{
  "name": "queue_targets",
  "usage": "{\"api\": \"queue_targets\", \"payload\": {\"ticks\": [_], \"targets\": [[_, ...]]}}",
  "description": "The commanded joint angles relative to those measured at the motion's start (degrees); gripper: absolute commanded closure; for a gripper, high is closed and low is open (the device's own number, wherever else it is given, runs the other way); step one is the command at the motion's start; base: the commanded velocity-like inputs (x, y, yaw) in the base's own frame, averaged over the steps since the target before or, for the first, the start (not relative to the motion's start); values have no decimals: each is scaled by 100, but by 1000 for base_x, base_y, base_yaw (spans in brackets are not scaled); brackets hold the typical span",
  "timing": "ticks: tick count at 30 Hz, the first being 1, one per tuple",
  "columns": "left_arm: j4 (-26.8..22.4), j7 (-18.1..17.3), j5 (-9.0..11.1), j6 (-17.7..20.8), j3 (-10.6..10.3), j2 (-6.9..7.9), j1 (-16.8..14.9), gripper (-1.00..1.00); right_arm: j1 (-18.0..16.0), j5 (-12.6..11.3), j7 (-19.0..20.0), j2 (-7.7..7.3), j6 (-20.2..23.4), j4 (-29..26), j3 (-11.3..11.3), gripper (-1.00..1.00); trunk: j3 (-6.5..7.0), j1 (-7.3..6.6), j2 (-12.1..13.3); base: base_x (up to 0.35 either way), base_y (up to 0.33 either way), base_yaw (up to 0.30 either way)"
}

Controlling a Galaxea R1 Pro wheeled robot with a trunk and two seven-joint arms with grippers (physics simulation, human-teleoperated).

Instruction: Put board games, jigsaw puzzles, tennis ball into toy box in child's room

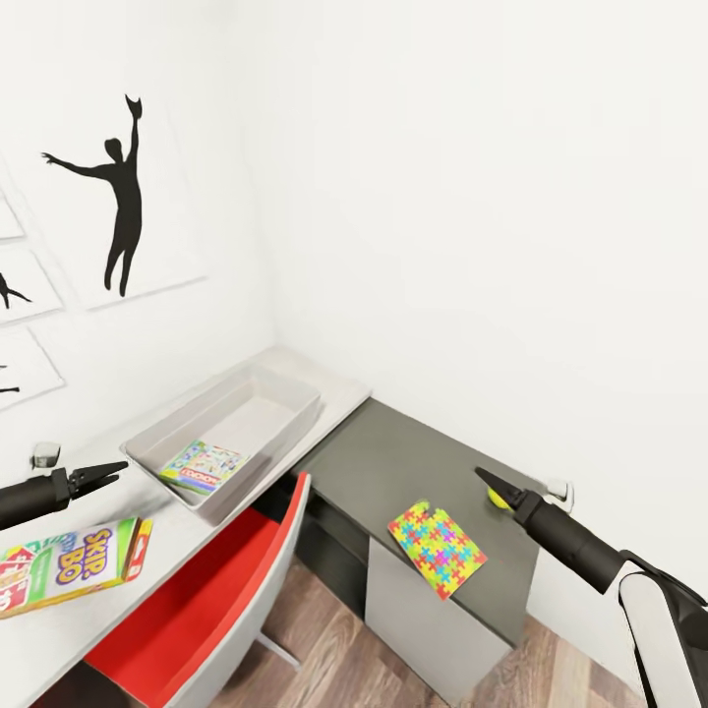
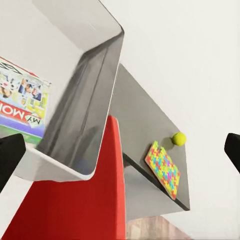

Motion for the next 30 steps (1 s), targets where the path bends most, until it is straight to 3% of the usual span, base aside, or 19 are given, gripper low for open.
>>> {"api": "queue_targets", "payload": {"ticks": [1, 30], "targets": [[-7, -49, -60, 62, 14, -1, -7, -100, -8, -9, 11, 2, 35, 2, -7, -100, -9, 2, -13, -223, 0, -276], [-10, -49, -60, 66, 6, -1, -7, -100, -8, 3, 7, 38, 24, 0, -7, -100, 142, 2, -13, -23, 0, -255]]}}
